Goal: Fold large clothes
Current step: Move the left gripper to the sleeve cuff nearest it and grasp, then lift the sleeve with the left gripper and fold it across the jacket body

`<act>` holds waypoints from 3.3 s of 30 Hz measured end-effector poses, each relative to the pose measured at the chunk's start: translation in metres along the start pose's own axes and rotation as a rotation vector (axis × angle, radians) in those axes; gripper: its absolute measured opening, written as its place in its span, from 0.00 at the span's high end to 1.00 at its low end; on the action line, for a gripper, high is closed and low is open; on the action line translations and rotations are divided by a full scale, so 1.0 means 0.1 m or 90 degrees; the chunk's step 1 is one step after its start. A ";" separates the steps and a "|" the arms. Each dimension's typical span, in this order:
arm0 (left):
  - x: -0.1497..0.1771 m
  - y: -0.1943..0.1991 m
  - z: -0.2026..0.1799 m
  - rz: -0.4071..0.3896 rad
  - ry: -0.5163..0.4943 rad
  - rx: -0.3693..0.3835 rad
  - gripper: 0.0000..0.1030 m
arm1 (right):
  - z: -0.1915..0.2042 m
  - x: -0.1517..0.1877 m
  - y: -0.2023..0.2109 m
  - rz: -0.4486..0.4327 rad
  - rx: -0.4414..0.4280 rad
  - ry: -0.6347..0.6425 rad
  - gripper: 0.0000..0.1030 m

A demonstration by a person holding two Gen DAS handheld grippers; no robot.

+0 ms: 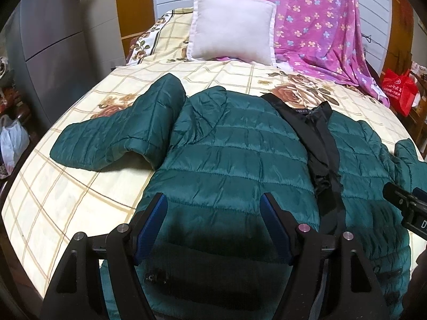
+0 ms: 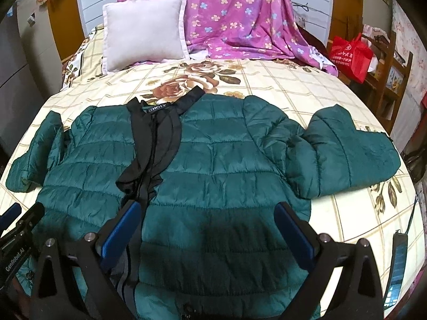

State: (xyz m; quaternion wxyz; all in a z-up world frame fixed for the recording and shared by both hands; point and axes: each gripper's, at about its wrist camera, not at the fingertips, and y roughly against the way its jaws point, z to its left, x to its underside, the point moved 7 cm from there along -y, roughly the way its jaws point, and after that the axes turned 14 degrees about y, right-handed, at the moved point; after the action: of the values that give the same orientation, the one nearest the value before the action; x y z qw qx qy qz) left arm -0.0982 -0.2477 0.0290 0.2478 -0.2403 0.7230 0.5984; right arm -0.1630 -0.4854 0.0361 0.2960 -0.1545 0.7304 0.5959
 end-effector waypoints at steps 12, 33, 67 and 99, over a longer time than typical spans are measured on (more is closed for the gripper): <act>-0.08 -0.18 -0.01 0.004 0.001 -0.008 0.55 | -0.01 -0.07 -0.20 0.007 0.003 -0.001 0.02; -0.66 -0.29 0.62 -0.055 0.058 -0.047 0.55 | 0.10 -0.23 -0.56 0.018 0.004 0.024 0.02; -1.18 -1.29 3.42 -0.035 0.487 -0.202 0.55 | 0.36 -0.20 -0.70 0.054 -0.017 0.083 0.02; -1.37 0.29 0.55 -0.110 0.164 0.152 1.00 | -0.06 -0.07 -0.18 0.019 -0.013 0.035 0.02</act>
State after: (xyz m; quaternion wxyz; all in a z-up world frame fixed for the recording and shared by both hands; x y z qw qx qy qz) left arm -0.0089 -0.1818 0.1304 0.2305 -0.3446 0.7913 0.4495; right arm -0.1487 -0.4965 0.0271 0.2650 -0.1627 0.7347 0.6030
